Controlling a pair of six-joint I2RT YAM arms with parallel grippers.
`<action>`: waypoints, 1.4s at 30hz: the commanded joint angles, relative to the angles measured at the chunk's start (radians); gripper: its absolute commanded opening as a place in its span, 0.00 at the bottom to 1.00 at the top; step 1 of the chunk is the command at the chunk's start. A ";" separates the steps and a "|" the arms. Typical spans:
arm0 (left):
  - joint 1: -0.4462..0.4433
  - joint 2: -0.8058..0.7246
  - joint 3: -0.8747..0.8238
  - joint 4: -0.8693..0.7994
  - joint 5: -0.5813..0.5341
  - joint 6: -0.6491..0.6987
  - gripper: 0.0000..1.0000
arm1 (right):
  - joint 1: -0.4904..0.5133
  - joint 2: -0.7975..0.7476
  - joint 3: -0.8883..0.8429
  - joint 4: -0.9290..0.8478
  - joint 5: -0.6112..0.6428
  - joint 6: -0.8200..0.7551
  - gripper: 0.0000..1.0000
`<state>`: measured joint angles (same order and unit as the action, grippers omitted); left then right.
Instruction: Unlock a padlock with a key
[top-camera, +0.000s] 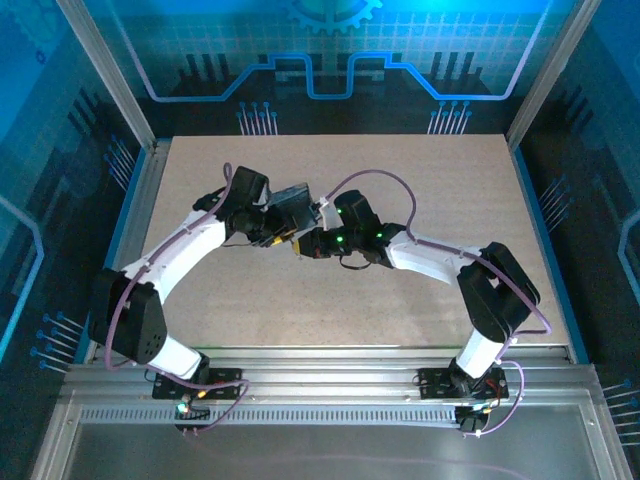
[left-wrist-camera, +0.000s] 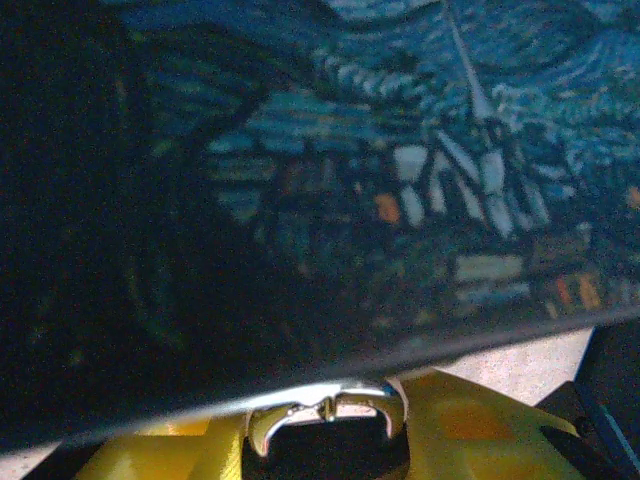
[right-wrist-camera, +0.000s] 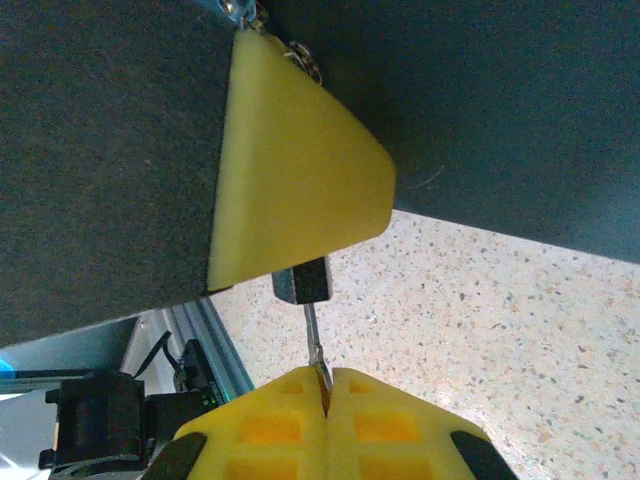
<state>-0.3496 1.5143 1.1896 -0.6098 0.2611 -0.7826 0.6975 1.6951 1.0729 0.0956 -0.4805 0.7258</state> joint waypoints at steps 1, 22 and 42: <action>-0.026 0.007 0.030 -0.057 0.011 0.042 0.00 | -0.041 -0.006 -0.021 0.184 -0.107 0.045 0.00; -0.005 0.008 -0.012 -0.025 0.104 0.042 0.00 | -0.081 -0.056 0.003 -0.152 0.148 -0.152 0.00; -0.001 0.038 -0.061 0.040 0.132 0.025 0.00 | -0.156 -0.026 -0.096 0.265 -0.322 0.081 0.00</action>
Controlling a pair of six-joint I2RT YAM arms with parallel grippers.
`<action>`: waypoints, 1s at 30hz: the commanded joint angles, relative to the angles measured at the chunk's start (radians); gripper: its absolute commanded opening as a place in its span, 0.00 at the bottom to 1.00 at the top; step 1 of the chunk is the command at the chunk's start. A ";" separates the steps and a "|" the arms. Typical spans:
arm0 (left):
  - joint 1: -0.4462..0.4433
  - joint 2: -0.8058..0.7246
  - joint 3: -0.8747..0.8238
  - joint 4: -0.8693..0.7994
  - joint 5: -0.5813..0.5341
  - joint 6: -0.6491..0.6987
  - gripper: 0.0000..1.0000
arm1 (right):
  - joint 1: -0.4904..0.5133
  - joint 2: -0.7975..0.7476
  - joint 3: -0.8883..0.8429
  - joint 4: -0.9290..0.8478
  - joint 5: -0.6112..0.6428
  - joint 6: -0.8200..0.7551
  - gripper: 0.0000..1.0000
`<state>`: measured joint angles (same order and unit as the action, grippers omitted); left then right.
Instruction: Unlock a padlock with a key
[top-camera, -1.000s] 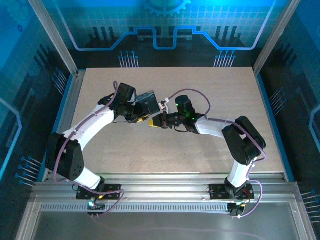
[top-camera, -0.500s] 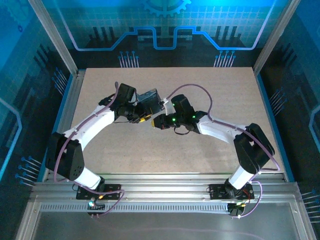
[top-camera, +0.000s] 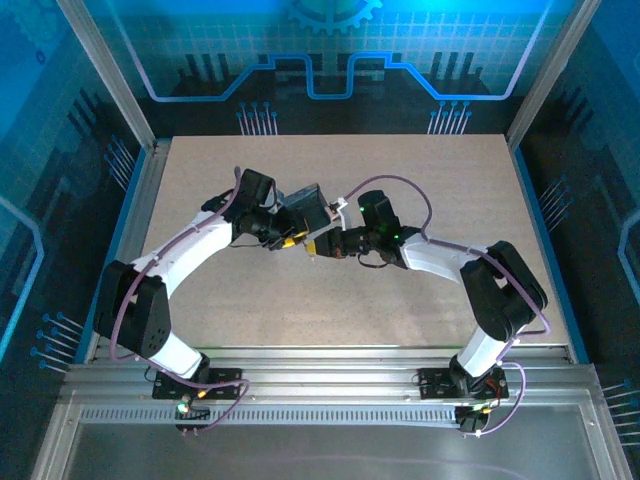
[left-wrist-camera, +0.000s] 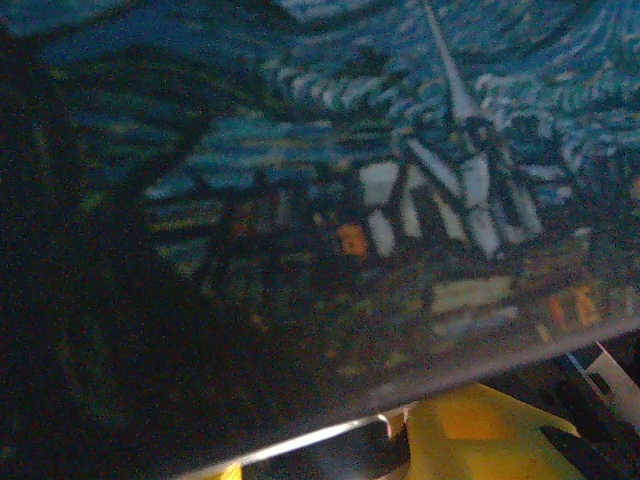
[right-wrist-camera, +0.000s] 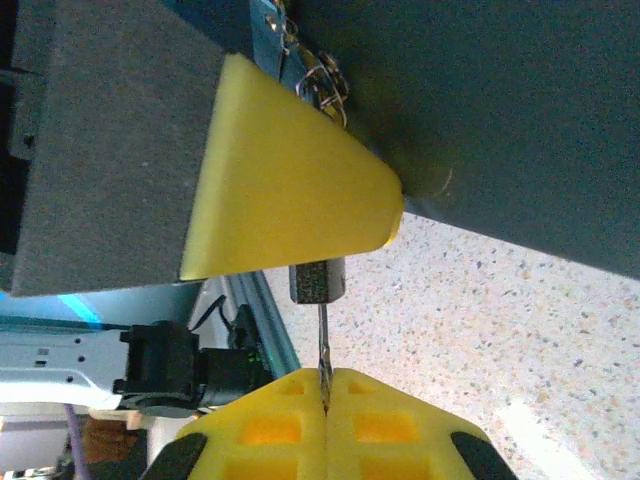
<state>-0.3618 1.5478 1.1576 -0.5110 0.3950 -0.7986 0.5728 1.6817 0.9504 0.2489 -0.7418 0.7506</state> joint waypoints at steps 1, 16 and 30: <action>0.011 0.006 -0.025 -0.059 0.000 0.050 0.00 | -0.034 -0.024 0.026 0.069 -0.014 0.043 0.00; 0.012 -0.016 -0.060 0.034 0.087 -0.070 0.00 | -0.010 -0.167 -0.020 -0.053 0.193 -0.101 0.00; 0.026 -0.125 -0.137 0.180 0.088 -0.372 0.00 | 0.047 -0.220 -0.012 -0.138 0.291 -0.289 0.00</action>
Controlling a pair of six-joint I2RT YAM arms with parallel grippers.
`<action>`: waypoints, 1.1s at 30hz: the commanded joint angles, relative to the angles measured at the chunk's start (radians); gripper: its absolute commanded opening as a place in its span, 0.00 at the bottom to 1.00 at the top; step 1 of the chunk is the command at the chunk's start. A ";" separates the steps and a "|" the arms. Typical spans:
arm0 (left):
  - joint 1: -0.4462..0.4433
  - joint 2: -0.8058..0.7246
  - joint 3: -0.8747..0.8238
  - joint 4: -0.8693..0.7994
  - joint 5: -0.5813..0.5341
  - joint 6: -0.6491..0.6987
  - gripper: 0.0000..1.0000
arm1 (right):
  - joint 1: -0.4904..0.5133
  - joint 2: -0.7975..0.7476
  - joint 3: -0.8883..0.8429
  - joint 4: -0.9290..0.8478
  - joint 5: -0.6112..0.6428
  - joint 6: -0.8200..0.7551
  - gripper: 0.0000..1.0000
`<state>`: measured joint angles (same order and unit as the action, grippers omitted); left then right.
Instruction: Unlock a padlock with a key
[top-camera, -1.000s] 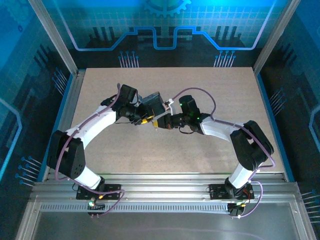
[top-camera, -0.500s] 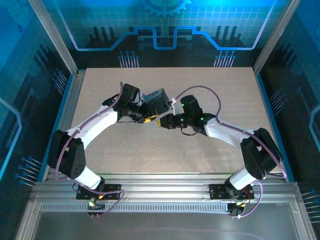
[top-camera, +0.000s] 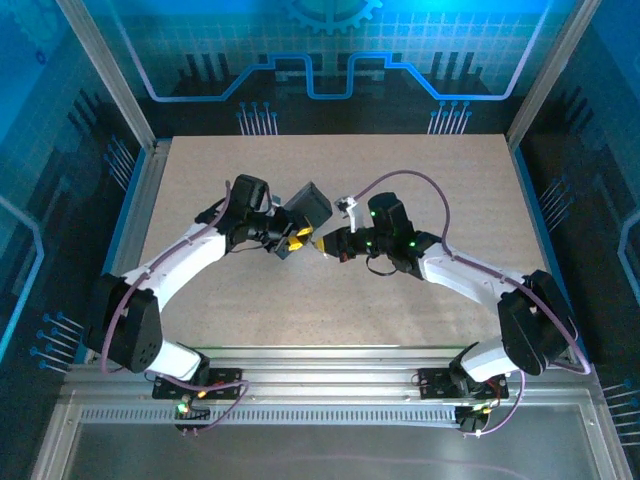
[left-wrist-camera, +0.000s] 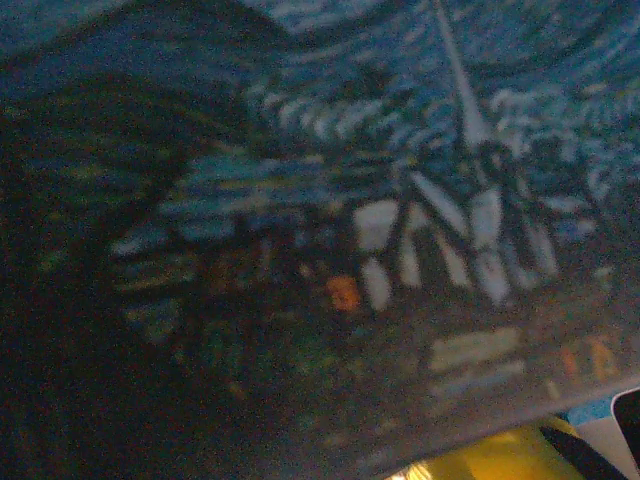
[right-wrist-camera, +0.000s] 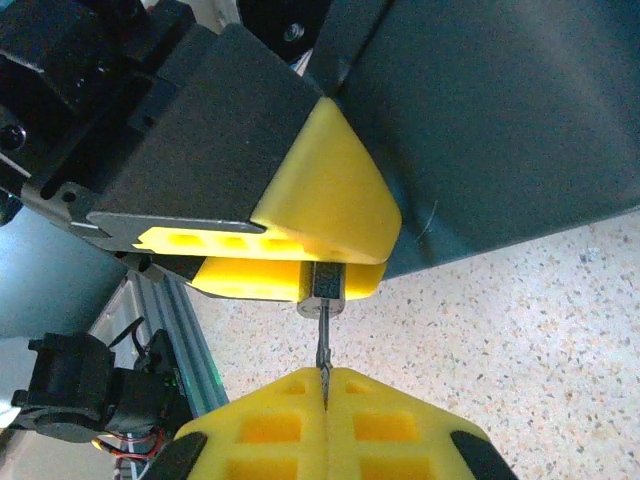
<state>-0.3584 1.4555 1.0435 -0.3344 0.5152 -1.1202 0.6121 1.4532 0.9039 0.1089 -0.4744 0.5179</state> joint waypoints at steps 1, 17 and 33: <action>0.023 -0.036 -0.029 0.012 -0.030 -0.063 0.00 | 0.011 0.020 0.038 0.015 0.017 -0.055 0.00; 0.107 -0.146 -0.113 -0.007 -0.202 -0.222 0.00 | -0.027 0.069 -0.019 0.180 -0.227 0.169 0.00; 0.107 -0.142 -0.117 0.012 -0.173 -0.239 0.00 | 0.001 0.107 -0.039 0.227 -0.104 0.120 0.19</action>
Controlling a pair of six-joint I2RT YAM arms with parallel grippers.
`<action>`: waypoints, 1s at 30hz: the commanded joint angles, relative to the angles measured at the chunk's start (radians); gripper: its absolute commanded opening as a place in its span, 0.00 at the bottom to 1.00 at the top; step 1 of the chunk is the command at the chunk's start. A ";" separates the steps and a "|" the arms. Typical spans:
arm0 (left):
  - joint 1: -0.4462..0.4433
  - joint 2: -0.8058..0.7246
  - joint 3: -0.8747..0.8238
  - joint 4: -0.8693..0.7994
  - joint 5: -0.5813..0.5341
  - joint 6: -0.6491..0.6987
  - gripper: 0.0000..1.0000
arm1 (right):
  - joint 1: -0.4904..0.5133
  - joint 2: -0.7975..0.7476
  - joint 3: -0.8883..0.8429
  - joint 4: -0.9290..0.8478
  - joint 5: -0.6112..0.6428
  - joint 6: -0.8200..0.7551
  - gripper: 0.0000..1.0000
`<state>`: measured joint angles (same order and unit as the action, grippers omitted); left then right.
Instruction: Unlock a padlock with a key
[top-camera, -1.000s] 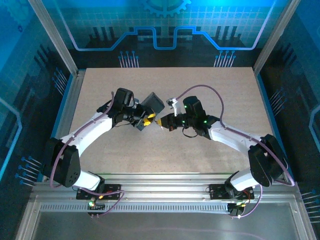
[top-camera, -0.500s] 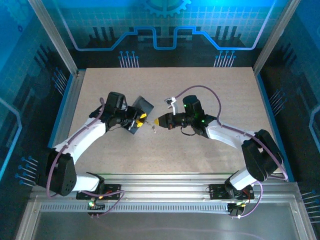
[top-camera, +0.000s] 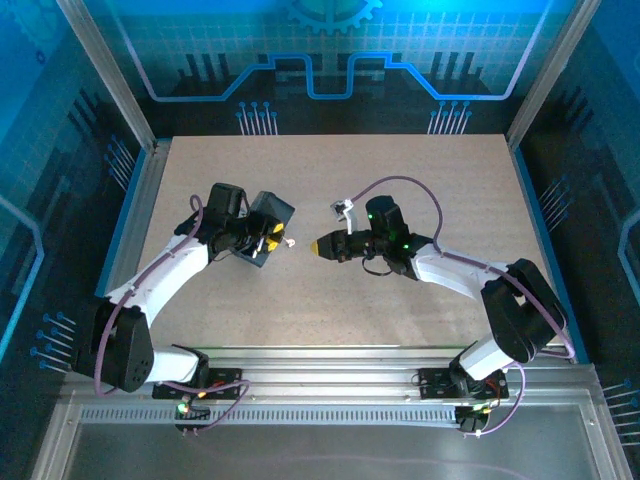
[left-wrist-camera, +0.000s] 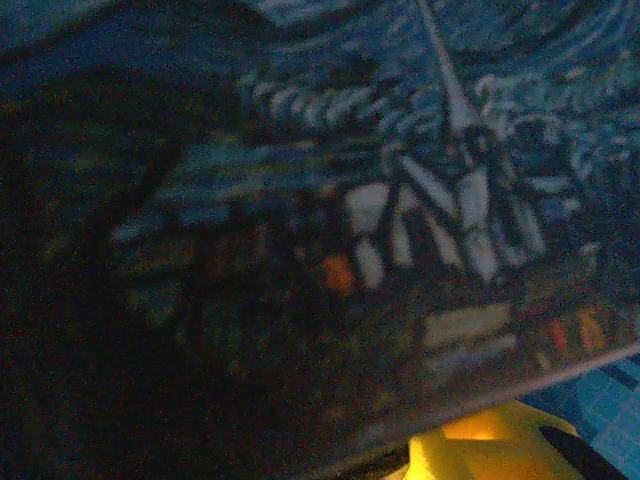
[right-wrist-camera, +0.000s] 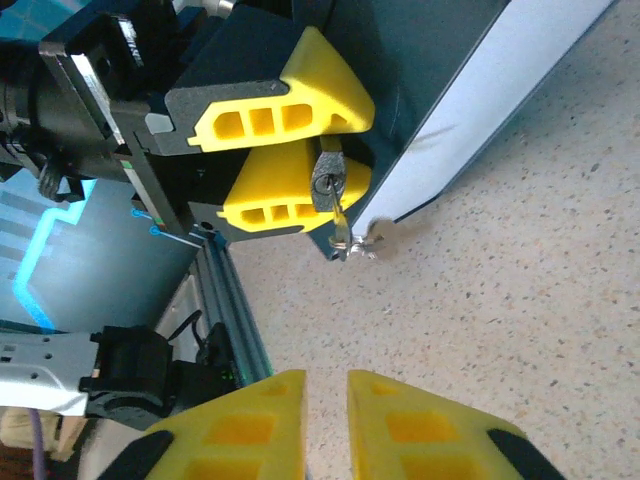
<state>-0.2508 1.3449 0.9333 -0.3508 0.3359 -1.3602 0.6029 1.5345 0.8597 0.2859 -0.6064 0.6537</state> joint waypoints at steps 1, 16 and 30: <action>-0.001 -0.035 -0.010 0.030 0.006 -0.001 0.00 | 0.014 0.039 0.013 0.058 0.028 -0.005 0.21; -0.001 -0.052 -0.021 0.045 0.020 -0.005 0.00 | 0.080 0.196 0.150 0.117 0.041 0.052 0.28; -0.001 -0.062 -0.026 0.057 0.020 -0.017 0.00 | 0.087 0.236 0.178 0.131 0.014 0.074 0.16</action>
<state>-0.2516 1.3270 0.9115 -0.3458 0.3370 -1.3636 0.6716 1.7569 1.0084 0.3840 -0.5800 0.7193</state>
